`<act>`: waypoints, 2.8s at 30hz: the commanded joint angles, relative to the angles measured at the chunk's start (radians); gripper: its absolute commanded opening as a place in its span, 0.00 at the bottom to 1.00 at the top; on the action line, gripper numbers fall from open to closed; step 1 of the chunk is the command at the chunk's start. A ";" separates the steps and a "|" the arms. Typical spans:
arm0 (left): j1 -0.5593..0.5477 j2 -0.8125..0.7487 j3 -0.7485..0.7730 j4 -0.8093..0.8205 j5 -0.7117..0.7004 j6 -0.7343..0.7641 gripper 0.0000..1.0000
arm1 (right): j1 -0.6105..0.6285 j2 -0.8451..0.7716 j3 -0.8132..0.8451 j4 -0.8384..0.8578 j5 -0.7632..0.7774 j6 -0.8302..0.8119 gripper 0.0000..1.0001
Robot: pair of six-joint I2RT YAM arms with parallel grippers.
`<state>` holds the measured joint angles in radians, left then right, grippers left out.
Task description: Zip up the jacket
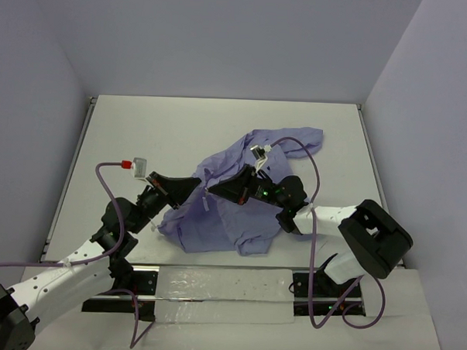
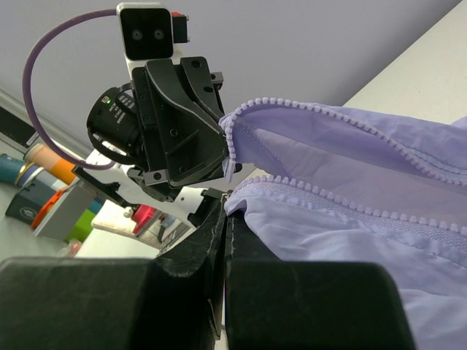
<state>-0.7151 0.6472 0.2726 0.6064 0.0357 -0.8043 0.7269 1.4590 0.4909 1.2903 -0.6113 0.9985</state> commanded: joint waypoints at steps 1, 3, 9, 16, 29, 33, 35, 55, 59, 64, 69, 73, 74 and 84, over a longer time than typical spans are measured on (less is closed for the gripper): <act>-0.009 -0.008 0.036 0.047 0.020 -0.003 0.00 | 0.007 0.001 0.041 0.150 -0.002 -0.006 0.00; -0.009 -0.008 0.036 0.049 0.019 -0.001 0.00 | 0.005 0.001 0.042 0.150 0.001 -0.006 0.00; -0.009 -0.012 0.030 0.044 0.015 0.000 0.00 | 0.005 -0.003 0.048 0.150 0.004 -0.006 0.00; -0.010 -0.012 0.031 0.041 0.015 0.001 0.00 | 0.002 -0.011 0.044 0.150 0.007 -0.006 0.00; -0.012 -0.015 0.030 0.038 0.009 0.002 0.00 | -0.003 -0.025 0.036 0.153 0.008 -0.006 0.00; -0.014 -0.014 0.028 0.038 0.009 0.001 0.00 | -0.005 -0.032 0.035 0.153 0.010 -0.008 0.00; -0.014 -0.015 0.028 0.038 0.009 0.002 0.00 | -0.006 -0.034 0.034 0.153 0.014 -0.009 0.00; -0.015 -0.010 0.028 0.037 0.012 -0.001 0.00 | -0.023 -0.035 0.035 0.163 0.021 -0.001 0.00; -0.017 -0.001 0.030 0.043 0.016 -0.003 0.00 | -0.023 -0.031 0.038 0.168 0.023 0.005 0.00; -0.017 0.008 0.033 0.050 0.023 -0.004 0.00 | -0.026 -0.028 0.041 0.174 0.022 0.009 0.00; -0.017 0.011 0.037 0.049 0.021 0.001 0.00 | -0.028 -0.031 0.037 0.179 0.026 0.009 0.00; -0.019 0.011 0.033 0.053 0.024 -0.004 0.00 | -0.033 -0.030 0.032 0.180 0.029 0.011 0.00; -0.019 0.011 0.032 0.053 0.025 -0.005 0.00 | -0.034 -0.029 0.033 0.181 0.030 0.011 0.00; -0.020 0.020 0.033 0.059 0.035 -0.012 0.00 | -0.033 -0.021 0.043 0.191 0.024 0.016 0.00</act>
<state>-0.7261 0.6609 0.2726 0.6103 0.0393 -0.8082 0.7028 1.4548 0.4992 1.2911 -0.5945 1.0095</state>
